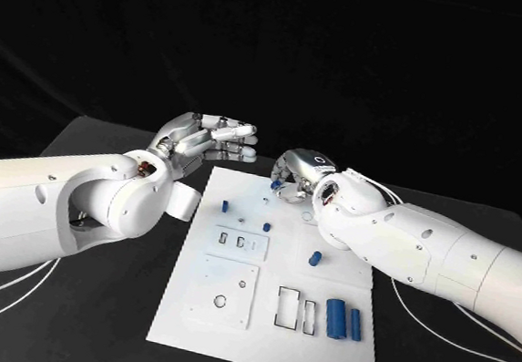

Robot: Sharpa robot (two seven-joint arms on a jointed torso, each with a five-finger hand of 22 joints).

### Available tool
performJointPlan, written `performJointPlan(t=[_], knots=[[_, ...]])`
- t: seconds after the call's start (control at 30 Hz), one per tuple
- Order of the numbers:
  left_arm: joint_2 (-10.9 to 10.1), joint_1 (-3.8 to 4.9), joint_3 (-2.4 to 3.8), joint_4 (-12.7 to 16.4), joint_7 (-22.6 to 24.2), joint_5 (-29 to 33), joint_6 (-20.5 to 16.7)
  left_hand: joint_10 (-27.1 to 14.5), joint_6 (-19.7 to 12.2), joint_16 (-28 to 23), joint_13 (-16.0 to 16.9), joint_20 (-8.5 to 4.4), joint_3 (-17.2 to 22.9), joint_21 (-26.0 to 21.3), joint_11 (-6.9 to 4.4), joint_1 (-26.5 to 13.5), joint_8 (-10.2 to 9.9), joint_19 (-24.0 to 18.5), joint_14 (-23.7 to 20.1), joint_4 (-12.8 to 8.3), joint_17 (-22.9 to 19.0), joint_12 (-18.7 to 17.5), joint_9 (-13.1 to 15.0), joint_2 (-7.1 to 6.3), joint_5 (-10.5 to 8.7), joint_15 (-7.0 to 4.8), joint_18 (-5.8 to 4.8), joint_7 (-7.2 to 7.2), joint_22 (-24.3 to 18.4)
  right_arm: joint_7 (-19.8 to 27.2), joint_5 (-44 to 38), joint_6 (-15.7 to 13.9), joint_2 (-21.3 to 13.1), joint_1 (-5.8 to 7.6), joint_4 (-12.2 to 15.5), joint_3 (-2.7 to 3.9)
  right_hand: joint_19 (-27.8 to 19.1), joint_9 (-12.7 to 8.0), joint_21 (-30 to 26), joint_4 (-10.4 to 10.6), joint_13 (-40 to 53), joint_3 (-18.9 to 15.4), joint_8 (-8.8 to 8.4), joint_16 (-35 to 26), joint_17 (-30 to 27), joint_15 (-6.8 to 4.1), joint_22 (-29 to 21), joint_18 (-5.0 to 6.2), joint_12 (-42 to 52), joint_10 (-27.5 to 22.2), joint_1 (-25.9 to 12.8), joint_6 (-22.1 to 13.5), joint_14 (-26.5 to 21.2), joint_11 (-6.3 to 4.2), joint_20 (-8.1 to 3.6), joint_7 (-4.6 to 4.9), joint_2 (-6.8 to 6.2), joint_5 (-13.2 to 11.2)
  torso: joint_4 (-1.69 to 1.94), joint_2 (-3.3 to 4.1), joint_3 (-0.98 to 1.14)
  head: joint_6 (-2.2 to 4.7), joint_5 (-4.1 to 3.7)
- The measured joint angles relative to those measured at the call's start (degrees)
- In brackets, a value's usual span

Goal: Assemble the parts on the task board

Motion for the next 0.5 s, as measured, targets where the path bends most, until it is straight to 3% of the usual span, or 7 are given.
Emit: performJointPlan(t=[0.5], knots=[[0.03,0.19,0.0,-0.01,-0.01,0.0,0.01,0.0,0.0,0.0,0.0,0.0,0.0,0.0,0.0,0.0,0.0,0.0,0.0,0.0,-0.01,0.0,-0.01,0.0,0.0,0.0,0.0,0.0,0.0,0.28,0.04,0.53,0.38,0.01,-0.54,0.0,-0.23,0.04,0.0,0.15,-0.4,0.46,-0.32,0.23,-0.24,0.21,0.1,0.0,0.15,-1.79,-0.19,-0.98,0.21,0.44,0.22,0.47,-1.22,-0.36,-0.04,-0.02,-0.01,-0.22,0.08]])
